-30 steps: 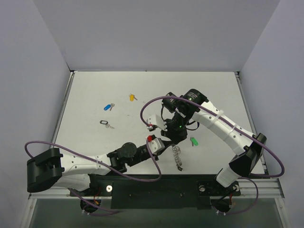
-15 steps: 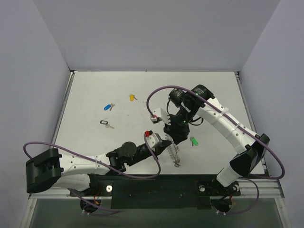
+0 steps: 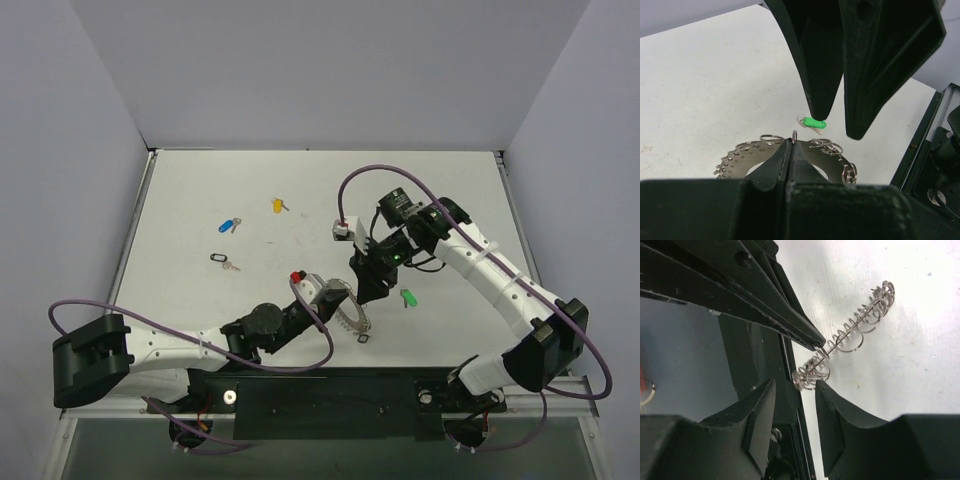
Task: Put the keys on the keyring
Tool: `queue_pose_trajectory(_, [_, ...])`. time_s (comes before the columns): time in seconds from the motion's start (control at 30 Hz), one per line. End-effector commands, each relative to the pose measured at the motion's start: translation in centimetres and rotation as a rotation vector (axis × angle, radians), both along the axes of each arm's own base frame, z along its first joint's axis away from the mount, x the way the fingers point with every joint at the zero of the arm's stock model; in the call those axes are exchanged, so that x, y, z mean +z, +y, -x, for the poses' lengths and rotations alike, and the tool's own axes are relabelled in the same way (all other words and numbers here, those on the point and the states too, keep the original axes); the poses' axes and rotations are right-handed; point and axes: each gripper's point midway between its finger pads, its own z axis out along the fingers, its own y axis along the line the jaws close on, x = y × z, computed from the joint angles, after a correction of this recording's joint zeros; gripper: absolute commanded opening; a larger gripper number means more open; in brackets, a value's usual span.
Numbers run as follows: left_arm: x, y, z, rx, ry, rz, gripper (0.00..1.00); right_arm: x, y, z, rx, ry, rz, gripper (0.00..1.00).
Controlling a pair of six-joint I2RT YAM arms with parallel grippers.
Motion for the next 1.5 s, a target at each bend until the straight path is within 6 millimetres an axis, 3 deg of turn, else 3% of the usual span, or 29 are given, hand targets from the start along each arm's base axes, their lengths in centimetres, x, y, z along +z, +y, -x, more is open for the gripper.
queue_pose_trajectory(0.0, [4.6, 1.2, -1.0, 0.085, -0.016, 0.218, 0.00, 0.8, 2.6, -1.3, -0.141, 0.003, -0.150, 0.34])
queue_pose_trajectory(0.1, [4.9, 1.6, -1.1, 0.100, -0.016, 0.254, 0.00, -0.5, 2.8, -2.0, -0.229, 0.000, -0.160, 0.34])
queue_pose_trajectory(0.3, [5.4, 1.9, -1.3, 0.118, -0.015, 0.277, 0.00, -1.0, 3.5, -2.2, -0.248, 0.016, -0.182, 0.34])
queue_pose_trajectory(0.5, [5.2, 2.3, -1.8, 0.157, 0.000, 0.296, 0.00, -0.5, 3.8, -1.2, -0.209, 0.039, -0.219, 0.28])
queue_pose_trajectory(0.6, [5.2, 2.5, -2.1, 0.175, 0.005, 0.311, 0.00, 0.1, 4.1, -0.4, -0.190, 0.072, -0.251, 0.15])
queue_pose_trajectory(0.7, [5.1, 2.5, -2.0, 0.176, 0.007, 0.319, 0.00, 0.9, 4.5, 0.1, -0.173, 0.108, -0.283, 0.14])
queue_pose_trajectory(0.8, [5.0, 2.7, -1.8, 0.163, 0.001, 0.331, 0.00, 2.0, 4.0, -0.3, -0.152, 0.086, -0.307, 0.22])
queue_pose_trajectory(0.9, [5.3, 3.3, -1.3, 0.146, -0.013, 0.360, 0.00, 4.3, 1.8, -0.2, -0.108, 0.099, -0.341, 0.34])
queue_pose_trajectory(0.93, [5.1, 3.7, -1.2, 0.142, -0.018, 0.359, 0.00, 3.8, 0.3, 0.4, -0.061, 0.078, -0.317, 0.40])
queue_pose_trajectory(0.97, [5.0, 4.0, -1.1, 0.134, -0.024, 0.365, 0.00, 4.3, 0.0, -0.1, -0.040, 0.025, -0.312, 0.41])
queue_pose_trajectory(1.07, [5.7, 4.3, -0.5, 0.079, -0.054, 0.384, 0.00, 3.5, -1.6, -0.5, 0.019, -0.077, -0.247, 0.45])
queue_pose_trajectory(1.3, [7.2, 4.5, 1.5, -0.091, -0.132, 0.391, 0.00, 1.8, -1.9, 1.5, 0.362, -0.324, -0.380, 0.66])
queue_pose_trajectory(1.47, [8.1, 4.6, 2.1, -0.160, -0.155, 0.395, 0.00, 3.4, -0.6, 1.9, 0.411, -0.300, -0.415, 0.64])
